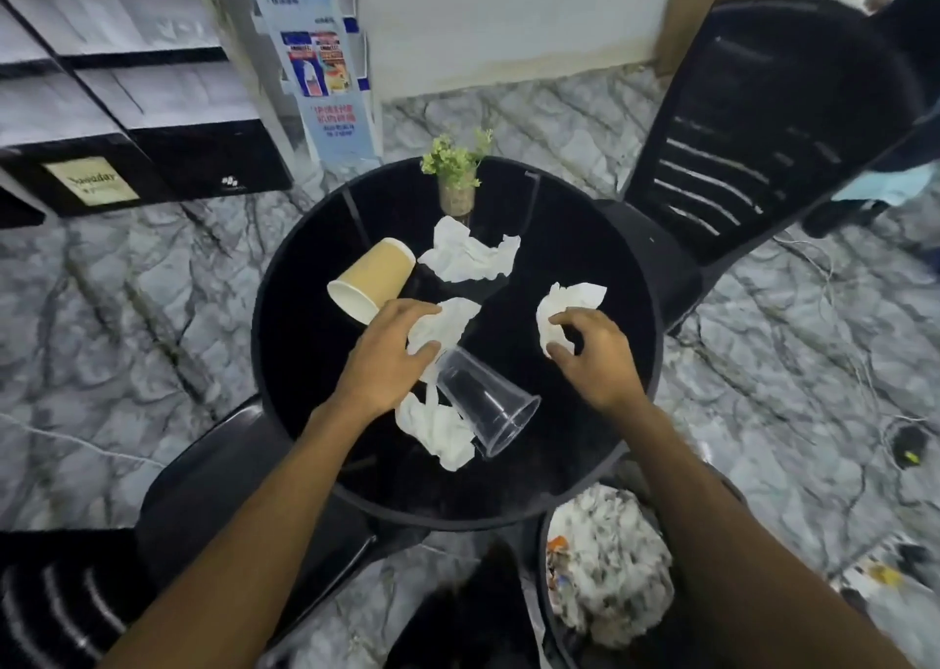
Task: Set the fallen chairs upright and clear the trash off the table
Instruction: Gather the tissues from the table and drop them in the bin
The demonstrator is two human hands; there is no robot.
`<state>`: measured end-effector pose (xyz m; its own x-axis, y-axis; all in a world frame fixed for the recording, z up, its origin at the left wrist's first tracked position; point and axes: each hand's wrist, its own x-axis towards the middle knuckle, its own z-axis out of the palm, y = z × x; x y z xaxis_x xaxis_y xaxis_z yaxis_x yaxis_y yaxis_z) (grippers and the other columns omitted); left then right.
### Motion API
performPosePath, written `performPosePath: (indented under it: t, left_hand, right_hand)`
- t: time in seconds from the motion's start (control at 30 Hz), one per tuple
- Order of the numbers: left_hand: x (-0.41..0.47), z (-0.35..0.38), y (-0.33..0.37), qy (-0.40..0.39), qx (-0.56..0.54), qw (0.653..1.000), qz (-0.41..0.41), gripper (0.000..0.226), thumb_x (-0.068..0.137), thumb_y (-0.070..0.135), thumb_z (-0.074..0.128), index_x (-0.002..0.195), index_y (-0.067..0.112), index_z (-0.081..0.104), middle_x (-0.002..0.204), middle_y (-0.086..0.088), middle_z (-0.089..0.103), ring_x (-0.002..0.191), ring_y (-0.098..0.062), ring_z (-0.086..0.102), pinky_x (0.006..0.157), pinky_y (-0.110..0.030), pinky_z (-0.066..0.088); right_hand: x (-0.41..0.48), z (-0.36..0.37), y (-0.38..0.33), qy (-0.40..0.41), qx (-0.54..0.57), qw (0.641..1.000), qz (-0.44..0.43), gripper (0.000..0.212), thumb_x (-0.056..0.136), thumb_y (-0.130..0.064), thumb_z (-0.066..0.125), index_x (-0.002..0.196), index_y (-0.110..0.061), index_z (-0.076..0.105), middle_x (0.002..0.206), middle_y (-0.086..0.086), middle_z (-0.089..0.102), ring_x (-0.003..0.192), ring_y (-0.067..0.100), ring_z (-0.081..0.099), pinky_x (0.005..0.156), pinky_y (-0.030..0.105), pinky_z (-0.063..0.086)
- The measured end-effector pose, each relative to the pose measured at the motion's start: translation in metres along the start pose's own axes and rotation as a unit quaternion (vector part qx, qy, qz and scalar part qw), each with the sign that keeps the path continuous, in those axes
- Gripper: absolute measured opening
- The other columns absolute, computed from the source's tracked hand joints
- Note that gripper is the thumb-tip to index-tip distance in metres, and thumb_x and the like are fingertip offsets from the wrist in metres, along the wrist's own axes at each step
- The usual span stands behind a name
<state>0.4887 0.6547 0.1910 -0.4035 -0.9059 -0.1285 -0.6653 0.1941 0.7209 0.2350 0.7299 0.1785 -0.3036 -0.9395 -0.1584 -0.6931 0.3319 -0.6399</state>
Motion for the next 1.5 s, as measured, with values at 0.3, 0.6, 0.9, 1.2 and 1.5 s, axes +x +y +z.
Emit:
performPosePath:
  t: [0.3,0.6,0.9,1.2,1.5]
  left_hand:
    - [0.056,0.036,-0.014,-0.010,0.037,0.999,-0.019,0.041,0.090,0.022,0.066,0.129,0.032,0.059,0.143,0.010,0.040,0.131,-0.002,0.036,0.101,-0.017,0.027]
    - [0.072,0.051,-0.032,-0.013,0.116,0.993,-0.009,0.031,0.083,0.002,0.070,0.109,0.019,0.074,0.123,0.002,0.060,0.115,-0.018,0.054,0.095,-0.022,0.041]
    - [0.077,0.045,-0.026,0.052,0.097,0.994,0.026,0.026,0.082,-0.005,0.068,0.101,0.013,0.075,0.110,-0.003,0.067,0.101,-0.017,0.061,0.080,-0.015,0.046]
    - [0.066,0.021,0.011,0.071,0.082,0.992,0.069,0.026,0.083,0.001,0.070,0.103,0.016,0.075,0.112,0.001,0.065,0.102,-0.009,0.060,0.073,0.001,0.040]
    - [0.024,0.027,0.092,0.026,0.055,0.980,0.190,0.025,0.083,0.004,0.070,0.104,0.015,0.075,0.113,-0.001,0.066,0.104,-0.014,0.061,0.077,-0.001,0.039]
  right_hand:
    - [0.057,0.027,0.035,-0.015,-0.082,0.996,-0.012,0.054,0.078,-0.024,0.075,0.129,-0.029,0.057,0.148,0.000,0.041,0.134,0.024,0.038,0.101,0.050,0.034]
    - [0.072,0.039,0.046,0.035,-0.082,0.996,-0.026,0.051,0.079,-0.024,0.075,0.127,-0.032,0.060,0.112,-0.001,0.061,0.107,0.023,0.050,0.085,0.032,0.029]
    - [0.070,0.043,0.046,0.069,-0.053,0.996,-0.030,0.027,0.080,-0.025,0.075,0.107,-0.028,0.072,0.101,-0.002,0.068,0.098,0.025,0.051,0.080,0.033,0.035]
    - [0.038,0.013,0.020,0.114,-0.007,0.993,-0.018,0.025,0.080,-0.030,0.074,0.105,-0.030,0.072,0.092,-0.003,0.065,0.096,0.021,0.050,0.085,0.044,0.046]
    - [-0.068,-0.048,0.026,0.200,0.012,0.979,0.046,0.026,0.082,-0.028,0.073,0.107,-0.024,0.072,0.090,0.003,0.062,0.093,0.025,0.055,0.084,0.035,0.046]
